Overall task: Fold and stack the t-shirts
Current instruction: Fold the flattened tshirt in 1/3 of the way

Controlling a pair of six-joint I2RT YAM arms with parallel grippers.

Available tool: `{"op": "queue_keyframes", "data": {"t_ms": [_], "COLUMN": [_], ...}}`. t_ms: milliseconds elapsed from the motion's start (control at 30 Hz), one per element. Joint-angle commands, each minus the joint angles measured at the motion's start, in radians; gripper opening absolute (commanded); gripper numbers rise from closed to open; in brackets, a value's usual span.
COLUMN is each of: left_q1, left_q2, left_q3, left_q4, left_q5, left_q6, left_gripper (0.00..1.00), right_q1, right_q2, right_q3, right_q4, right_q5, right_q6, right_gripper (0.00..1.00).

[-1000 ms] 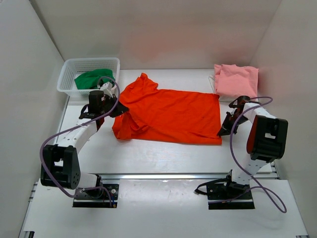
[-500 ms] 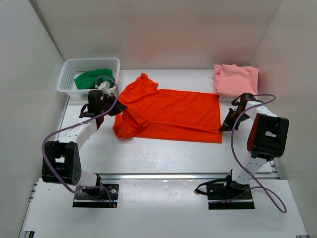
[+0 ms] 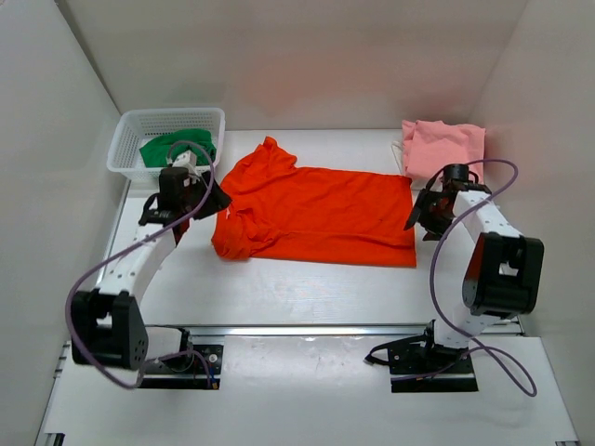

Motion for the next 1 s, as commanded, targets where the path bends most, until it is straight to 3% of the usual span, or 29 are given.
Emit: {"op": "queue_keyframes", "data": {"t_ms": [0,133,300,600,767,800,867,933,967], "left_q1": [-0.012,0.013,-0.007,-0.046,-0.081,-0.09,-0.09,-0.073,-0.069], "left_q2": [-0.134,-0.273,-0.303,-0.131,0.002,0.021,0.036,0.041,0.041], "left_q3": [-0.088,-0.282,-0.381,-0.406,-0.364,-0.369,-0.37,-0.386,-0.386], "left_q4": [-0.206,-0.214,-0.13,0.061,0.061,0.062,0.074,0.079,0.075], "left_q5": [-0.156,-0.178,-0.184,-0.132,-0.104,-0.104,-0.097,-0.087,-0.089], "left_q6": [0.006,-0.11,-0.262,-0.393,-0.397,-0.394,-0.394,-0.384,-0.373], "left_gripper": [0.63,0.48,0.51,0.52,0.5,0.47,0.3,0.0,0.0], "right_q1": [0.009,0.02,0.032,0.006,0.006,0.011,0.011,0.023,0.026], "right_q2": [-0.099,-0.185,-0.222,-0.239,-0.223,-0.216,-0.206,-0.191,-0.18], "right_q3": [-0.075,-0.164,-0.199,-0.229,-0.239,-0.238,-0.242,-0.261,-0.259], "right_q4": [-0.001,0.007,0.002,0.01,0.016,0.015,0.018,0.028,0.047], "right_q5": [0.026,-0.009,-0.009,-0.025,-0.016,-0.022,-0.025,-0.036,-0.049], "right_q6": [0.041,0.061,0.061,0.052,0.058,0.067,0.075,0.084,0.093], "right_gripper": [0.56,0.6,0.61,0.61,0.62,0.61,0.61,0.61,0.49]}}
